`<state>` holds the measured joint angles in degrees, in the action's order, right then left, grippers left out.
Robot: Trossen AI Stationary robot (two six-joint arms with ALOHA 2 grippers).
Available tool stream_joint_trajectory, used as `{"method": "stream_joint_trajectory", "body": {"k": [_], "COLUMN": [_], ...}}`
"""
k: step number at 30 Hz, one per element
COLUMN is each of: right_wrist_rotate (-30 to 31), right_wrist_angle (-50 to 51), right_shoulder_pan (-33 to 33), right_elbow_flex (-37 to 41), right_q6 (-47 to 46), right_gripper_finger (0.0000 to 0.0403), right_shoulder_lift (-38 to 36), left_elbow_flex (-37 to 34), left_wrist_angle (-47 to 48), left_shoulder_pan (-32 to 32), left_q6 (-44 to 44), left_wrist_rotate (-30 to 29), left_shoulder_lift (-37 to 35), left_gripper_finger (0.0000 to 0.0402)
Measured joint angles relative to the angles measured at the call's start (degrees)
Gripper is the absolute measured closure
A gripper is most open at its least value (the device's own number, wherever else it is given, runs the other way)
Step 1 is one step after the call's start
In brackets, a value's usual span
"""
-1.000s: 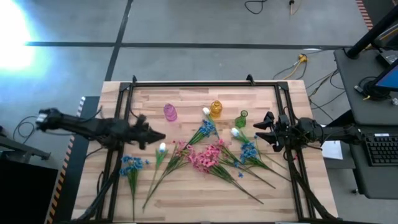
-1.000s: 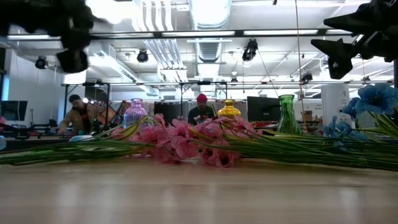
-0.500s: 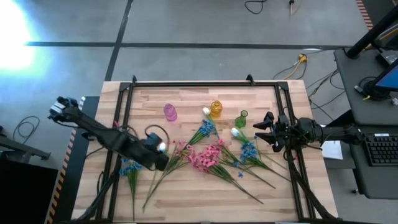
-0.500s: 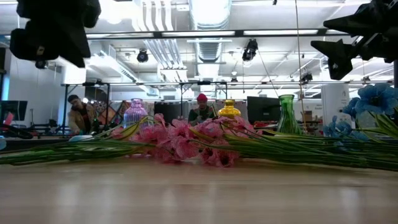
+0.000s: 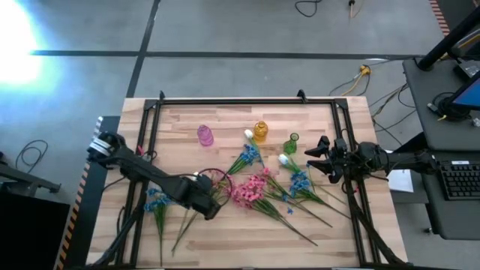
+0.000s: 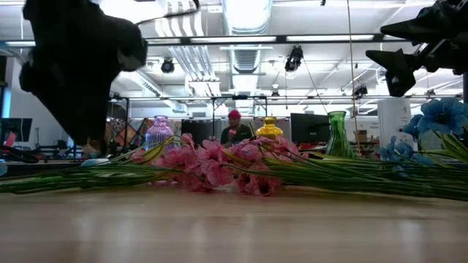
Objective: Sort flowers into vase by color
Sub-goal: Put the left pink flowers into the yellow vase
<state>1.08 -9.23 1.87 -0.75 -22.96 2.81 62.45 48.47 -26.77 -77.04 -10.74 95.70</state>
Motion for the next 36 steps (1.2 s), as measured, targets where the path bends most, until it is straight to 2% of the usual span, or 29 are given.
{"method": "stream_joint_trajectory", "body": {"k": [6, 25, 30, 36], "right_wrist_rotate": [0.0, 0.0, 0.0, 0.0], "right_wrist_angle": [0.0, 0.0, 0.0, 0.0], "right_shoulder_pan": [0.0, 0.0, 0.0, 0.0], "right_elbow_flex": [0.0, 0.0, 0.0, 0.0], "right_q6": [0.0, 0.0, 0.0, 0.0], "right_gripper_finger": [0.0193, 0.0193, 0.0193, 0.0193], "right_shoulder_lift": [0.0, 0.0, 0.0, 0.0], "left_elbow_flex": [2.3, 3.1, 3.2, 3.1], "left_wrist_angle": [0.0, 0.4, 0.0, 0.6], "left_shoulder_pan": [0.7, 1.1, 1.1, 1.1], "left_q6": [2.6, 2.9, 2.4, 2.0], "left_wrist_rotate": [1.3, 0.8, 0.8, 0.7], "left_shoulder_lift": [4.8, 11.3, 11.9, 12.0], "left_gripper_finger": [0.0170, 0.0207, 0.0261, 0.0368]}}
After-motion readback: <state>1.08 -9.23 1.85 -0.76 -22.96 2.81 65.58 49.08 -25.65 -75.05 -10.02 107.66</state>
